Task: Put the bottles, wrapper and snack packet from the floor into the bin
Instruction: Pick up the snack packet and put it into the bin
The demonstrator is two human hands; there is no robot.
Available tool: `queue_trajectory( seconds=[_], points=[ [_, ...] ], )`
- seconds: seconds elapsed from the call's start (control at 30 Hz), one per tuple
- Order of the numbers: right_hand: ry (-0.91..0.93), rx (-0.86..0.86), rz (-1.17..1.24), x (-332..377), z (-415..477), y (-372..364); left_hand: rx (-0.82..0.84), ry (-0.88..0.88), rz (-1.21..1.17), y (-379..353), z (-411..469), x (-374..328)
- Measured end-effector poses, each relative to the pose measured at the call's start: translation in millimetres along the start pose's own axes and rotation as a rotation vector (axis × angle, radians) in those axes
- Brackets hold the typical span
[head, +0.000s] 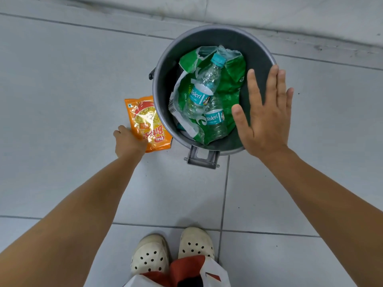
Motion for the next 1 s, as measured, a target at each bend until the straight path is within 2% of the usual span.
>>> queue_trajectory(
  seconds=[0.27,0.37,0.57,0.73,0.83,0.9,1.0],
  points=[
    [0.000,-0.005,-0.005,0.7,-0.3,-1.0,-0.019,0.047,0.093,-9.1,2.0,14.9],
    [0.002,-0.005,-0.007,0.2,0.1,-0.7,-0.044,0.003,0.080,-5.3,-1.3,19.2],
    [-0.006,0.007,-0.009,-0.4,-0.3,0.1,-0.318,-0.045,-0.612,57.5,-22.1,21.4],
    [-0.004,0.002,0.019,-0.4,0.0,1.2,-0.373,-0.416,-0.917,139.1,-74.7,-55.3],
    [-0.014,-0.013,0.064,-1.2,0.0,1.3,-0.333,-0.588,-0.914,159.0,-111.0,-106.0],
    [-0.033,-0.048,0.133,-2.1,-0.6,3.6,-0.289,-0.601,-0.828,149.4,-120.9,-127.2],
    [-0.058,-0.099,0.254,-3.8,-3.2,5.8,-0.157,-0.636,-0.536,115.9,-131.9,-152.8]
  ],
)
Point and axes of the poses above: each hand's wrist, its own z-axis towards the middle knuckle, its own y-axis out of the back of the hand, x = y × z, the point moved 7 cm from there along z, towards the middle knuckle, and after that the axes turned 11 degrees about -z, right-handed, at the moved point
